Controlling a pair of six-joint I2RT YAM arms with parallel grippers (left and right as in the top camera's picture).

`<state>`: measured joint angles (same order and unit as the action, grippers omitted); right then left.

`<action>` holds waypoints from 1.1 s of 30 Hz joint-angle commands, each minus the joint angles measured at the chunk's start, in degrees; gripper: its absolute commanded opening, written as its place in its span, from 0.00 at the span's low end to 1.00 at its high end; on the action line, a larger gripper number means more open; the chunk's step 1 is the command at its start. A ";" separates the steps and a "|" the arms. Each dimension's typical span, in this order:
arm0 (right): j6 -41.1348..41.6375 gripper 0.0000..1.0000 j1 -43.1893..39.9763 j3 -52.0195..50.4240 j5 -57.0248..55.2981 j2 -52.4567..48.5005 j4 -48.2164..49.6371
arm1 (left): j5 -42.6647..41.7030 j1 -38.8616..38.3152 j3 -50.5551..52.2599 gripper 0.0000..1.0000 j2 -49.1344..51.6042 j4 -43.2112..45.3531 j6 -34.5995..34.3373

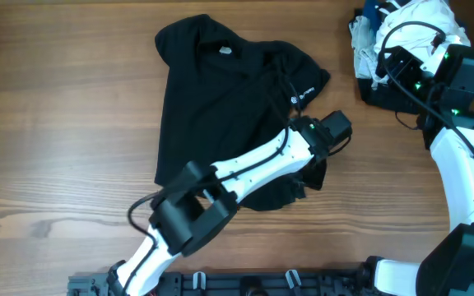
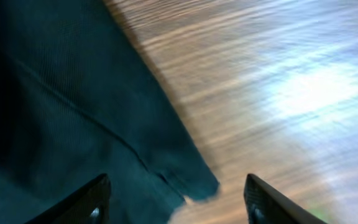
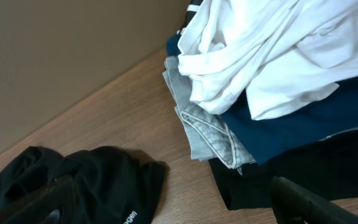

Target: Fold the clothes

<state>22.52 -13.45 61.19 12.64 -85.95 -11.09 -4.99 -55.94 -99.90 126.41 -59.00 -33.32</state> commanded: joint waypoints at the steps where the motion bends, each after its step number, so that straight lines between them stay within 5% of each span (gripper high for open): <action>1: 0.55 1.00 -0.28 0.42 -0.68 0.07 0.07 | -0.13 1.49 0.70 0.63 3.69 -0.35 -1.75; 14: 0.11 1.00 -0.28 0.42 -2.34 0.07 0.04 | -4.46 4.11 0.70 0.52 8.96 0.52 -1.64; 15: 0.13 1.00 -0.28 0.42 -2.34 0.07 0.07 | -4.39 4.33 0.68 0.21 8.94 0.52 -1.64; 16: 0.15 1.00 -0.28 0.42 -2.32 0.07 0.09 | -4.37 4.35 0.68 0.04 8.92 0.52 -1.64; 24: -1.55 0.99 -0.22 0.42 -1.20 0.07 0.09 | -3.76 8.31 -1.97 0.04 5.14 -9.18 1.07; 33: 0.02 0.99 5.57 0.42 4.39 -1.38 2.95 | 13.99 15.32 -2.01 0.04 -8.72 -22.62 1.55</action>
<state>21.82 -11.79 61.19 14.41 -85.97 -9.47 -0.58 -43.20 -101.21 126.19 -78.98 -32.82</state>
